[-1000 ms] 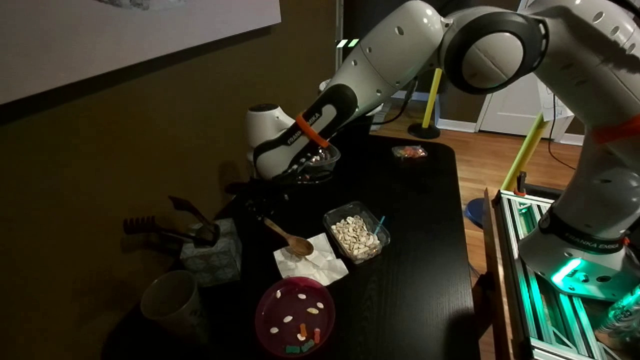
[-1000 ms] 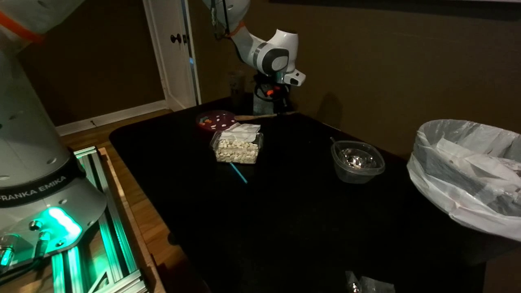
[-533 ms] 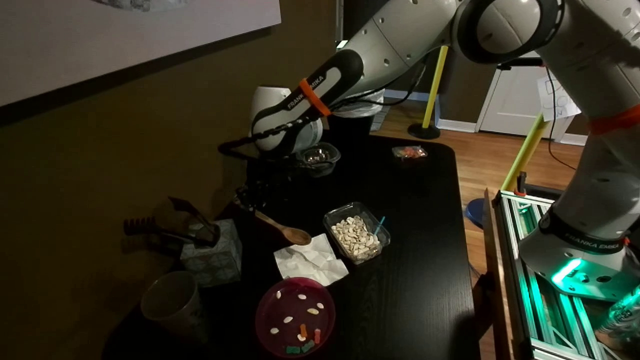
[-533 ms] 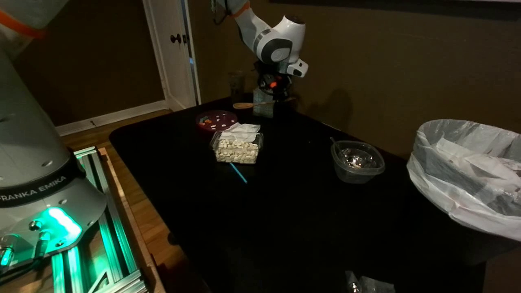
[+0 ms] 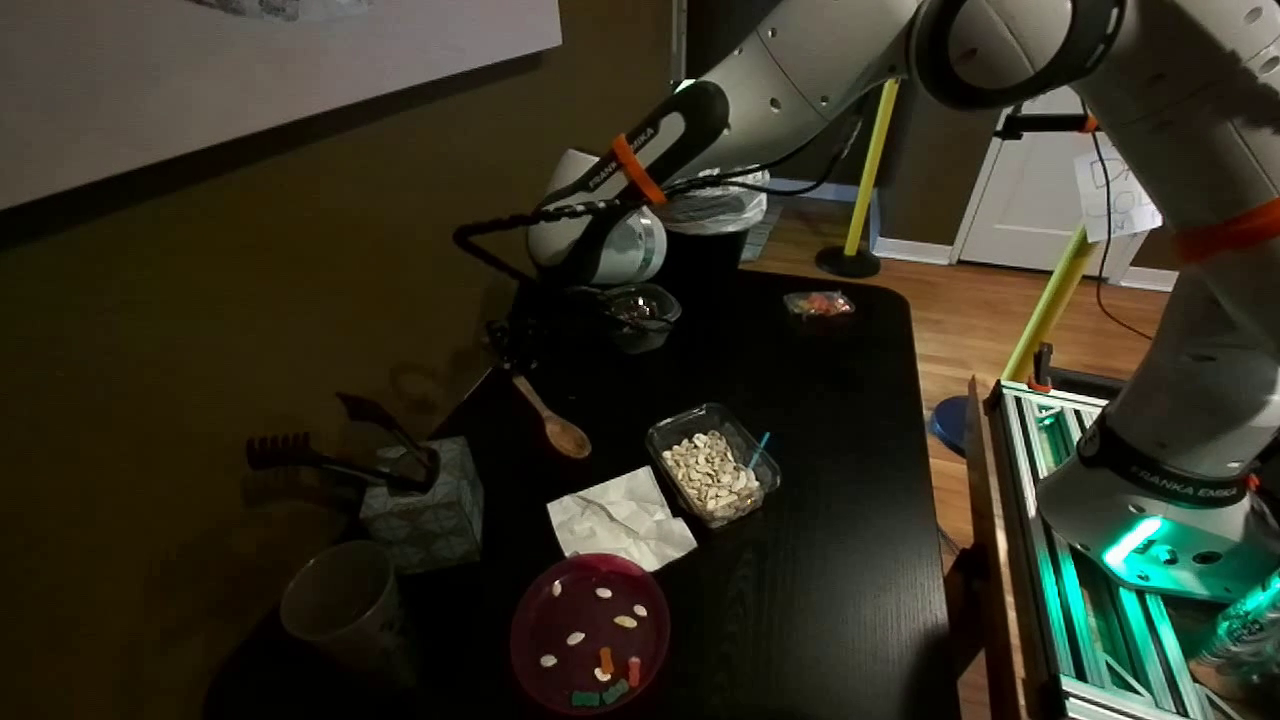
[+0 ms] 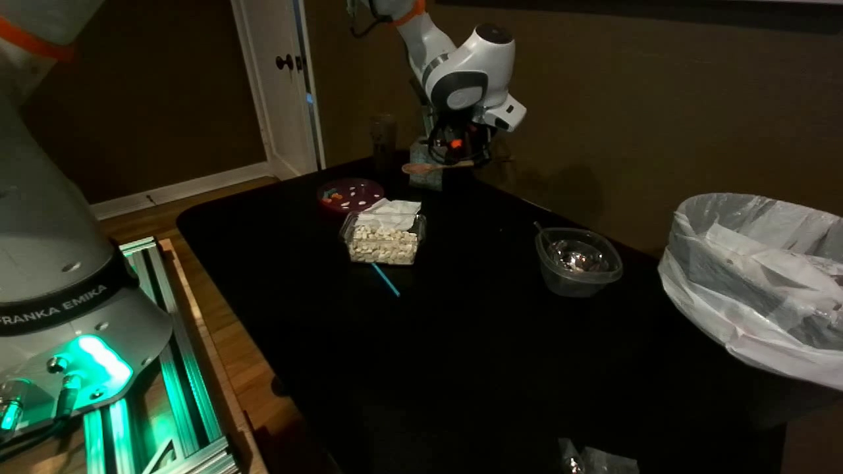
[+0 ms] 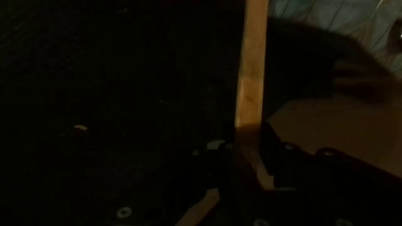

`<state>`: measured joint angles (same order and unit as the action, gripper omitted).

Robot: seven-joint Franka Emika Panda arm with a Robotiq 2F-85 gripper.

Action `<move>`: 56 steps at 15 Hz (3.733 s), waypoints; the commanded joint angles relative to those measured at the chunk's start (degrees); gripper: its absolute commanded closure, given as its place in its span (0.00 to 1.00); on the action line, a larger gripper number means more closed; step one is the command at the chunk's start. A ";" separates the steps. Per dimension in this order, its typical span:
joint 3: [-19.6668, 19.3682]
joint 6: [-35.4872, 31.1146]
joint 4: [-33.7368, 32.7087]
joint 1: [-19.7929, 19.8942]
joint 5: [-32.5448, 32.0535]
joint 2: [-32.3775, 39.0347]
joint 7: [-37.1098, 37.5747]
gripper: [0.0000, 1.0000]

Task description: Transfer a spoonful of contents from the bowl to the red plate

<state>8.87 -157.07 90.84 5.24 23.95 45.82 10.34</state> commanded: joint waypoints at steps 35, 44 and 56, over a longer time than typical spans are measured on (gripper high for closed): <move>3.76 -42.34 48.55 8.03 15.06 -31.78 -2.82 0.94; -3.78 -62.87 60.22 -1.89 12.85 -34.34 0.42 0.94; -2.93 -80.01 61.22 -11.96 13.91 -23.84 6.47 0.94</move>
<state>6.35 -233.62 152.70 -5.08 37.74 18.05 15.60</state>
